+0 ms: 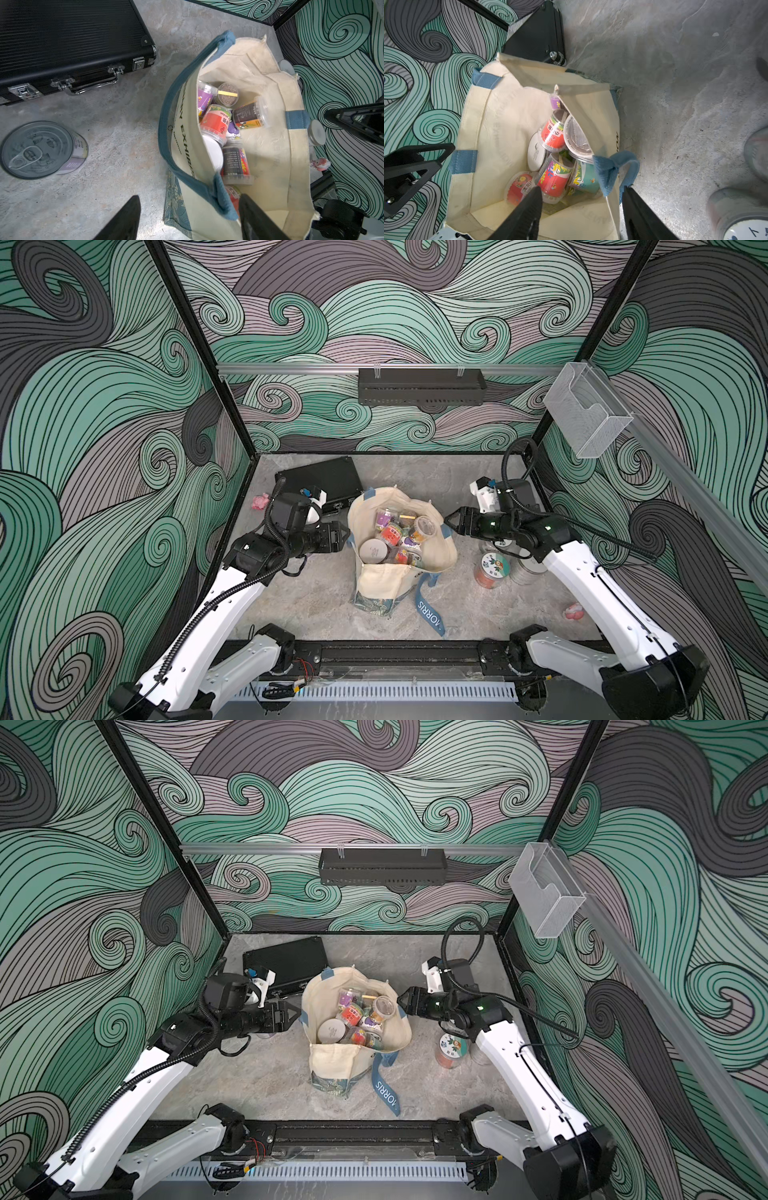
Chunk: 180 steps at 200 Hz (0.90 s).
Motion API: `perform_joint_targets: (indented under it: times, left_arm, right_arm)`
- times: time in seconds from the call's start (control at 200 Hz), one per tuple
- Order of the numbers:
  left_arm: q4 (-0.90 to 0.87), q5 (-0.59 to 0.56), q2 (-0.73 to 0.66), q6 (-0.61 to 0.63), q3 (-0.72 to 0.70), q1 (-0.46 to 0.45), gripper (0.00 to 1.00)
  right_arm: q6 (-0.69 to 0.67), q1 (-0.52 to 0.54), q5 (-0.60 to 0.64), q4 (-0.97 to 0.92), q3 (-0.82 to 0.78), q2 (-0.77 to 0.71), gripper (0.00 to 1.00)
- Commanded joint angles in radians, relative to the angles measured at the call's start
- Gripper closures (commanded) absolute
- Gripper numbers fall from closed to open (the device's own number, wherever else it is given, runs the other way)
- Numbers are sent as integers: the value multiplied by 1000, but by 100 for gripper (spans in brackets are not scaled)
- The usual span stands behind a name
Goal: Take out the seed jars from the canvas bag
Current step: Adjust the canvas bag at the center of the board.
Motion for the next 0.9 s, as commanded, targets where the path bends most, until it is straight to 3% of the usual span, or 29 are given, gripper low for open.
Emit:
perform_joint_targets:
  times: [0.0,0.215,0.355,0.39,0.455,0.71,0.821,0.896]
  left_arm:
    - [-2,62,0,-47,1,-5,28]
    - [50,105,44,-63,20,-6,32]
    - [62,96,85,-48,27,-5,32]
    - [56,89,100,-39,32,-5,34]
    - [54,74,124,-26,42,-6,46]
    - [78,48,219,34,115,-6,100]
    - [71,0,276,83,188,-5,100]
    - [69,-22,323,122,254,-6,100]
  right_arm:
    - [-41,45,73,-32,28,21,39]
    - [-41,123,198,-74,11,52,42]
    - [-27,146,247,-81,-2,53,49]
    - [-23,149,253,-80,-4,52,55]
    - [-14,157,259,-80,-9,51,58]
    - [71,207,254,-31,-69,34,89]
    - [123,231,253,4,-99,5,99]
    - [171,253,254,40,-124,-18,100]
